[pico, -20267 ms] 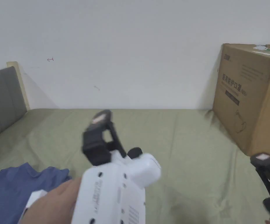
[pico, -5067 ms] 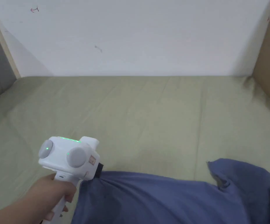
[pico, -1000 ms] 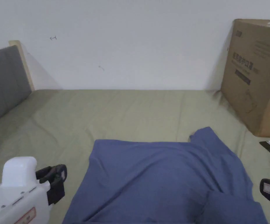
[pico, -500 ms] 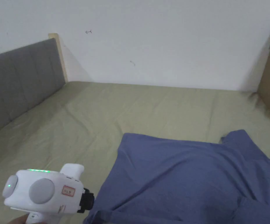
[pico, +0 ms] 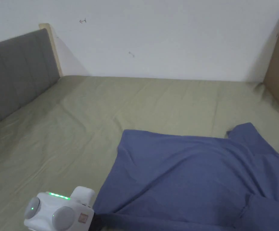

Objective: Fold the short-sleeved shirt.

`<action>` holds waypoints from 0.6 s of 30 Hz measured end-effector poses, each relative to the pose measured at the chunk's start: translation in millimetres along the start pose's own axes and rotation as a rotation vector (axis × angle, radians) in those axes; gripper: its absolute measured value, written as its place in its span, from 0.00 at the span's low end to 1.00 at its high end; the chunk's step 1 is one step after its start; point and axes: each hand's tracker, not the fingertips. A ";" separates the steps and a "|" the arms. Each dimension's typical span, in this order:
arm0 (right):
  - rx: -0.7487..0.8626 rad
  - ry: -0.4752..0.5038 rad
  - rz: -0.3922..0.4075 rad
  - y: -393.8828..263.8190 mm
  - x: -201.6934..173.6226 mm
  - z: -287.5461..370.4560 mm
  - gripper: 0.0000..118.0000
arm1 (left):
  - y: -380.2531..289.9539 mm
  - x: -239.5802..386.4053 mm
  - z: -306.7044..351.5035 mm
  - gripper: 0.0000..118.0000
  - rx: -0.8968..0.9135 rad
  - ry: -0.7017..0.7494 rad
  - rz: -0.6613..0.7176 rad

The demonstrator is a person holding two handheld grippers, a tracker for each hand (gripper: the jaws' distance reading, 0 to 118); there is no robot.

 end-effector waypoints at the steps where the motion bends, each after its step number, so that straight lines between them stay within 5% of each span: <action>1: -0.001 -0.002 -0.010 0.1 3.4 -0.6 0.00 | -4.0 5.4 2.7 0.02 0.024 0.003 -0.042; 6: -0.008 -0.032 -0.041 4.7 33.2 -4.2 0.00 | -11.6 12.9 23.3 0.02 0.173 -0.032 -0.013; 10: -0.187 -0.117 -0.011 6.9 66.9 -23.5 0.00 | -11.5 12.7 30.5 0.02 0.215 -0.021 0.016; 11: -0.260 -0.114 -0.018 4.3 78.0 -31.5 0.08 | -11.6 12.6 31.5 0.02 0.215 -0.025 0.020; 13: -0.383 -0.102 -0.081 -4.8 99.9 -46.7 0.69 | -12.8 17.8 37.6 0.02 0.237 -0.021 0.031; 14: -0.444 -0.104 -0.103 -12.1 107.0 -53.7 0.91 | -13.4 18.1 39.4 0.02 0.241 -0.025 0.037; 15: -0.470 -0.087 -0.115 -21.0 114.2 -60.0 1.00 | -14.0 18.7 41.1 0.02 0.250 -0.031 0.044; 18: -0.572 -0.159 -0.085 -45.1 128.8 -78.9 0.95 | -14.6 25.1 47.8 0.02 0.268 -0.033 0.073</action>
